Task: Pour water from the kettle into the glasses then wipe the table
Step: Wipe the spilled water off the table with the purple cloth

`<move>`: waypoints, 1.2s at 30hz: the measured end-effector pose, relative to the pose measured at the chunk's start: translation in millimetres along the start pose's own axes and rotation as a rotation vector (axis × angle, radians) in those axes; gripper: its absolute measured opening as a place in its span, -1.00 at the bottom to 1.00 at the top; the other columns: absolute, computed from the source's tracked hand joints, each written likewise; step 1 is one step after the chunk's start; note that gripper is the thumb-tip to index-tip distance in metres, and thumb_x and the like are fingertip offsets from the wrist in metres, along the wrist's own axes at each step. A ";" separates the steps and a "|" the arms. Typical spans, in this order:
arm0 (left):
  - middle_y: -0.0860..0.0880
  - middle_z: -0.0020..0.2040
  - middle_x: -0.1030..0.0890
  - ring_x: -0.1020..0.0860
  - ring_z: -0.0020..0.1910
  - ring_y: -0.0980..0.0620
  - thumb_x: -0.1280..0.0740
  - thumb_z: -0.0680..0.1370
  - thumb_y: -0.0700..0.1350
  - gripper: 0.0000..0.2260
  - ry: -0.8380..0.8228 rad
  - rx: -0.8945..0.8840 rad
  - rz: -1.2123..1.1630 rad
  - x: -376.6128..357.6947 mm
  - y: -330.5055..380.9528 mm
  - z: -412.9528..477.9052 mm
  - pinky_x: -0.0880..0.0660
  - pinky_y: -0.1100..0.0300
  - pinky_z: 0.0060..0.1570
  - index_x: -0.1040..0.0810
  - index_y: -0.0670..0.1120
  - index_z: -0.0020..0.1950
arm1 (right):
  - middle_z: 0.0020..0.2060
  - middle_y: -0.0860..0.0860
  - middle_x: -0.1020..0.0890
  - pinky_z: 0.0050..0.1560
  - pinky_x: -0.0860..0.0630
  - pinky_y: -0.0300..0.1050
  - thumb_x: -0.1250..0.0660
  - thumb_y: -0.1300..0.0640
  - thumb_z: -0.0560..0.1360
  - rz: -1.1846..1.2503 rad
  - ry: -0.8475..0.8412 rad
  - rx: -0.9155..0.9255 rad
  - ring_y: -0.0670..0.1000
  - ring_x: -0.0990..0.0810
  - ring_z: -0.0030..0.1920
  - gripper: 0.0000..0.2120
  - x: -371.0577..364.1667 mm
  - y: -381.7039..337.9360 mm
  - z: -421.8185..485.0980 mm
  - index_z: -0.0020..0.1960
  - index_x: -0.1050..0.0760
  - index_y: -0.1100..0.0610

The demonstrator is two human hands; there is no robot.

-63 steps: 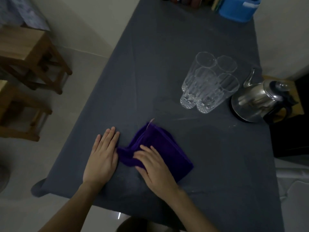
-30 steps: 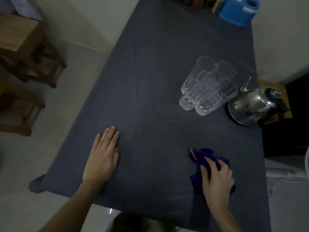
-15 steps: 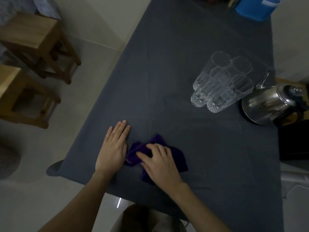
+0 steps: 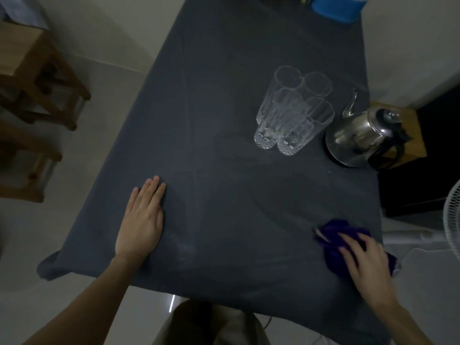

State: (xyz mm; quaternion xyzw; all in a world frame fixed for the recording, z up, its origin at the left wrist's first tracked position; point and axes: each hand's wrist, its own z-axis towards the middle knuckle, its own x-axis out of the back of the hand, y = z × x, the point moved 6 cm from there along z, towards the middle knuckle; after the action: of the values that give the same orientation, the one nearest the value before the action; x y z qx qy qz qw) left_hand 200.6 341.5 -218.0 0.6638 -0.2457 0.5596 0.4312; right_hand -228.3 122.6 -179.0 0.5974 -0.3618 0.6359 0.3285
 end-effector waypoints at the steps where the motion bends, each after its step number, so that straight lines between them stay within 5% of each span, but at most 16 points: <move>1: -0.12 0.54 -0.24 -0.16 0.54 -0.03 0.02 0.61 -0.11 -0.54 -0.003 0.000 -0.002 -0.5 -0.1 0.1 0.16 0.18 0.55 -0.25 -0.15 0.51 | 0.02 0.33 -0.51 -0.05 -0.49 0.23 -0.25 0.11 0.58 -0.025 0.007 -0.068 0.36 -0.51 -0.09 -0.71 -1.7 3.5 1.8 0.17 -0.57 0.28; 7: -0.13 0.53 -0.26 -0.18 0.53 -0.03 0.01 0.60 -0.10 -0.54 -0.005 -0.001 0.008 -0.3 -1.1 1.2 0.09 0.11 0.55 -0.27 -0.16 0.50 | 0.03 0.29 -0.53 -0.04 -0.49 0.17 -0.40 0.22 0.46 0.080 0.040 -0.001 0.26 -0.49 -0.03 -0.67 -13.5 -78.8 25.2 0.22 -0.54 0.21; 13: -0.11 0.54 -0.25 -0.14 0.53 0.02 0.02 0.61 -0.09 -0.54 -0.019 -0.002 0.007 0.6 -0.8 1.4 0.13 0.16 0.54 -0.26 -0.14 0.51 | 0.05 0.21 -0.61 -0.04 -0.54 0.11 -0.47 0.09 0.42 0.259 0.006 0.436 0.25 -0.58 -0.02 -0.64 -21.8 -256.0 51.5 0.21 -0.59 0.12; 16: -0.11 0.54 -0.24 -0.09 0.53 0.06 0.02 0.60 -0.10 -0.53 -0.021 0.000 0.011 -0.4 -1.4 1.5 0.16 0.18 0.54 -0.25 -0.13 0.51 | 0.26 0.12 -0.52 0.20 -0.42 0.10 -0.27 -0.01 0.54 0.284 -0.133 0.776 0.14 -0.47 0.23 -0.62 -32.4 -305.0 43.5 0.34 -0.46 0.02; 18: -0.10 0.54 -0.23 -0.09 0.53 0.07 0.02 0.60 -0.10 -0.53 -0.021 0.005 0.010 -0.1 -1.6 1.6 0.16 0.18 0.54 -0.24 -0.12 0.52 | 0.34 0.06 -0.46 0.32 -0.31 0.08 -0.20 -0.03 0.56 0.256 -0.190 0.849 0.07 -0.39 0.33 -0.62 -36.5 -295.3 43.3 0.37 -0.41 -0.04; 25: -0.12 0.52 -0.28 -0.16 0.52 0.01 0.00 0.60 -0.10 -0.54 -0.018 0.002 0.004 1.7 -0.2 1.4 0.10 0.12 0.54 -0.28 -0.15 0.50 | 0.35 0.12 -0.48 0.35 -0.27 0.17 -0.20 0.03 0.46 0.209 -0.195 0.531 0.18 -0.45 0.34 -0.56 -18.2 -156.0 59.9 0.32 -0.50 0.01; 29: -0.10 0.53 -0.27 -0.14 0.53 0.02 0.00 0.61 -0.09 -0.54 -0.034 0.014 0.010 0.2 -1.9 0.9 0.12 0.12 0.54 -0.26 -0.13 0.51 | 0.40 0.26 -0.38 0.34 -0.23 0.34 -0.03 -0.38 0.48 0.123 -0.211 0.218 0.25 -0.33 0.41 -0.27 -10.4 -64.8 58.8 0.37 -0.44 0.14; 32: -0.09 0.54 -0.24 -0.13 0.54 0.00 0.00 0.61 -0.07 -0.53 -0.038 0.014 0.020 -0.7 -2.4 0.5 0.08 0.07 0.54 -0.24 -0.13 0.52 | 0.38 0.38 -0.35 0.30 -0.23 0.37 -0.01 -0.50 0.39 0.049 -0.196 0.204 0.31 -0.36 0.36 -0.07 -14.3 -50.0 55.1 0.19 -0.56 0.32; 36: -0.10 0.54 -0.24 -0.16 0.54 -0.04 0.00 0.60 -0.08 -0.52 -0.049 0.018 0.029 -0.6 -1.8 0.6 0.04 0.03 0.52 -0.26 -0.14 0.51 | 0.35 0.34 -0.35 0.40 -0.11 0.14 -0.01 -0.31 0.55 0.143 -0.115 0.286 0.26 -0.27 0.39 -0.25 -17.7 -81.3 62.8 0.08 -0.61 0.34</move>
State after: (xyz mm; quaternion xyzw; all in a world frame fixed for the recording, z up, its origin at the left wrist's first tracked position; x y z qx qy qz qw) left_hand 202.3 341.8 -219.0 0.6774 -0.2609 0.5515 0.4110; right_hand -125.1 111.8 -189.6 0.6462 -0.3273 0.6674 0.1731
